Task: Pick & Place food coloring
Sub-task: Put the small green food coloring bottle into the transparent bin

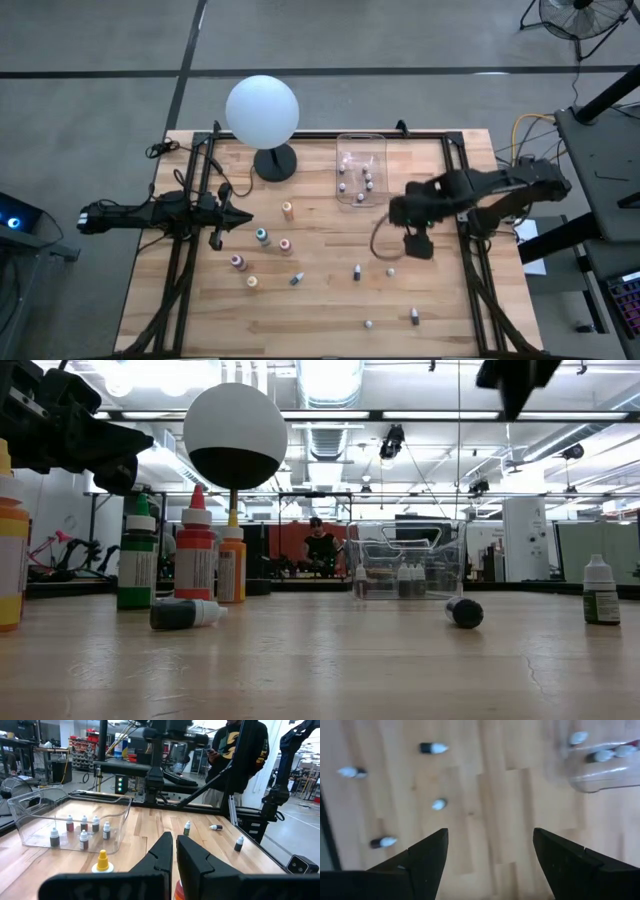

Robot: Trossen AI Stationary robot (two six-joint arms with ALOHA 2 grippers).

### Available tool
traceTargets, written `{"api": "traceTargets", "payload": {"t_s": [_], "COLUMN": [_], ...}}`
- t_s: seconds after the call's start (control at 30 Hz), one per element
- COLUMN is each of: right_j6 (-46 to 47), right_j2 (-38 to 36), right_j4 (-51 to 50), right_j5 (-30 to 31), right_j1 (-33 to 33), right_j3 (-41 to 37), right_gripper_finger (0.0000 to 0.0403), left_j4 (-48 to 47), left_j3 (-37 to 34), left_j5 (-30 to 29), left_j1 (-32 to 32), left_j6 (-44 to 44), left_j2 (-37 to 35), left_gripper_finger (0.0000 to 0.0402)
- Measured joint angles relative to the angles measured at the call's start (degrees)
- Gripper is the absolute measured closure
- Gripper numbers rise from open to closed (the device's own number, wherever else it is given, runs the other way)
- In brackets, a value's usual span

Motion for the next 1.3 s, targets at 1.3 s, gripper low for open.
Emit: {"api": "traceTargets", "payload": {"t_s": [1.3], "right_j6": [4.7], "right_j2": [8.5], "right_j4": [20.7], "right_j5": [3.3], "right_j1": [17.3], "right_j3": [-17.2], "right_gripper_finger": [0.0143], "left_j4": [0.0], "left_j3": [0.0], "left_j5": [0.0], "left_j1": [0.0], "left_j6": [0.0], "left_j2": [0.0], "left_gripper_finger": [0.0401]}}
